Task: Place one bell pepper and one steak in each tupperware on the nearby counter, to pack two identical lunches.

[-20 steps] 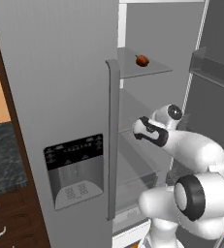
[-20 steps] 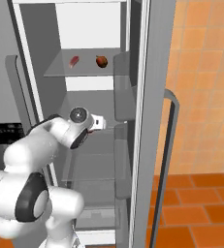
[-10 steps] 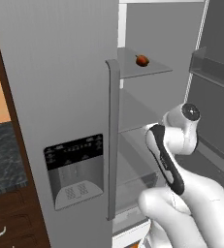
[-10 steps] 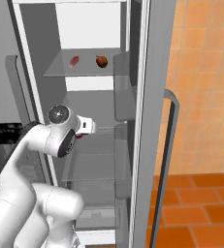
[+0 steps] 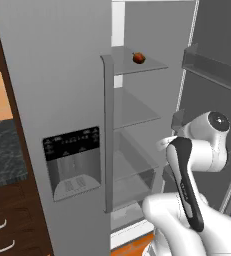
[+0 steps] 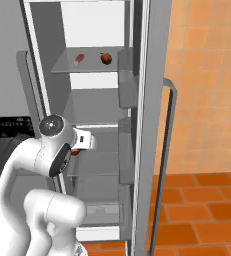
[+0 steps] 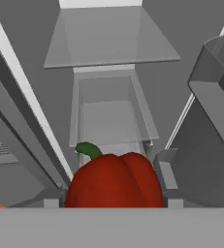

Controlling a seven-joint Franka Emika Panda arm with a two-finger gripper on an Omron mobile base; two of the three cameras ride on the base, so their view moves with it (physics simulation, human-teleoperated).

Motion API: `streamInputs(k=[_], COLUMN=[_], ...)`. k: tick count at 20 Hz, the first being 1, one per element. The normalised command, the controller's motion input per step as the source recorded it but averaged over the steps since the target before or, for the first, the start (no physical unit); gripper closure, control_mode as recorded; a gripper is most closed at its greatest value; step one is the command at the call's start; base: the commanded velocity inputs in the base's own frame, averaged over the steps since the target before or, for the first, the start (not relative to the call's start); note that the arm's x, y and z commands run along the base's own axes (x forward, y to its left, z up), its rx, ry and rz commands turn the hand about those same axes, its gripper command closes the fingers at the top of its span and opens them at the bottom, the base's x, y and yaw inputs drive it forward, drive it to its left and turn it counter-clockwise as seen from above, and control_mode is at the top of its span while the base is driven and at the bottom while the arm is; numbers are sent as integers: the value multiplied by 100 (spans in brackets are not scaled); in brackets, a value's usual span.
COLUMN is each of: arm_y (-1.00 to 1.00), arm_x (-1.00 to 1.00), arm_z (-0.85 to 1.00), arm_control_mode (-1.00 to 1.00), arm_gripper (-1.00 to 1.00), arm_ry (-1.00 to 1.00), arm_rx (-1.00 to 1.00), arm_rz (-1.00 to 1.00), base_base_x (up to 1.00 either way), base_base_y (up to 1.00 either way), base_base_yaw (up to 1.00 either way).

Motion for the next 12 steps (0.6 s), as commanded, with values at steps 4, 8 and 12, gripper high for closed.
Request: streamInputs(k=[4, 8, 12], arm_y=[0, 0, 0], arm_x=[0, 0, 0], arm_z=[0, 0, 0], arm_control_mode=[100, 100, 100], arm_gripper=[100, 100, 100], arm_ry=[0, 0, 0], arm_rx=[0, 0, 0], arm_rz=[0, 0, 0], base_base_x=[-70, -31, -7], base_base_y=[92, 100, 100], base_base_yaw=[3, 3, 2])
